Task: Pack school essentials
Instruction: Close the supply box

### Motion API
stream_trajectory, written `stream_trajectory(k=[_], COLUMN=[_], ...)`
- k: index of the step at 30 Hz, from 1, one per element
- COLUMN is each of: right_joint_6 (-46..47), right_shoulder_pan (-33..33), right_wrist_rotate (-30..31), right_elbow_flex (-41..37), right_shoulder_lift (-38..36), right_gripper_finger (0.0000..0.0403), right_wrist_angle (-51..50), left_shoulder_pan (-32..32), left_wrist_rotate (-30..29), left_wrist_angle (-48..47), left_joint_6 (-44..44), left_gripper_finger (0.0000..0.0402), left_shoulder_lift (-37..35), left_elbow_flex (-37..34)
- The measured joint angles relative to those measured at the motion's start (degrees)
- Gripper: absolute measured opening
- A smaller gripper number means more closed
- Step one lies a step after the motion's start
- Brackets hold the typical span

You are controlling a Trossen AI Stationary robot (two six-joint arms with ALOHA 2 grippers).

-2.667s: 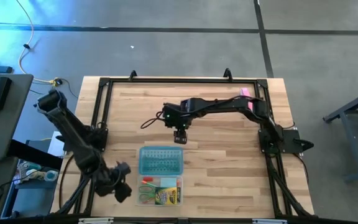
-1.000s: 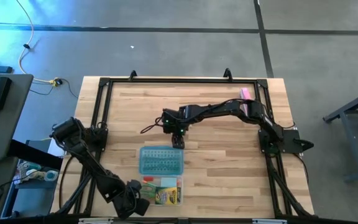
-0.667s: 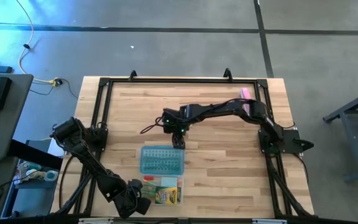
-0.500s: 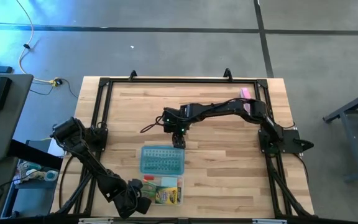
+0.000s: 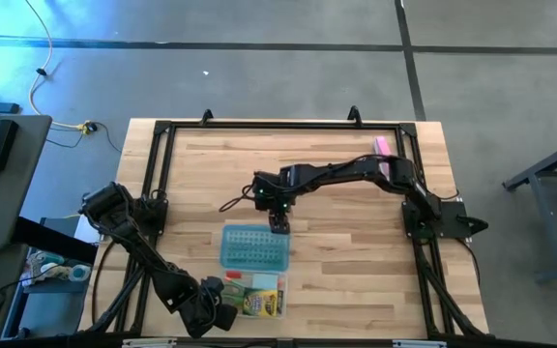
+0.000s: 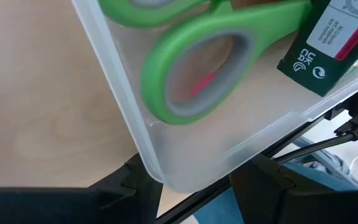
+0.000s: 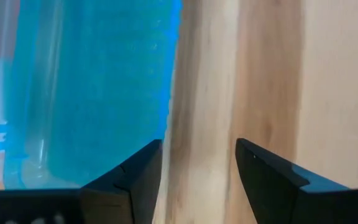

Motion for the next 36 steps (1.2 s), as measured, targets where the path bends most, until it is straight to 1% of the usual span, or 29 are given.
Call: stream_trajectory(k=[16, 24, 32, 36], right_joint_6=[0.45, 1.00, 1.97, 1.70], right_shoulder_pan=[0.73, 0.84, 1.93, 2.15], right_wrist_rotate=[-0.29, 0.16, 1.21, 2.78], right_elbow_flex=[0.00, 0.00, 0.00, 0.00], right_shoulder_lift=[-0.50, -3.36, -5.15, -6.93], right_gripper_finger=[0.0194, 0.0194, 0.0194, 0.0194], right_wrist_angle=[-3.15, -3.47, -3.86, -4.31], left_shoulder_pan=[1.57, 1.96, 4.24, 5.15], left_wrist_rotate=[0.87, 1.09, 1.91, 1.91], left_wrist_angle=[0.42, 0.79, 1.01, 0.98], left_joint_6=[0.97, 0.54, 0.82, 0.98], left_gripper_finger=[0.0158, 0.0158, 0.0158, 0.0158], left_shoulder_lift=[0.00, 0.00, 0.00, 0.00], left_elbow_flex=[0.00, -0.02, -0.02, -0.02])
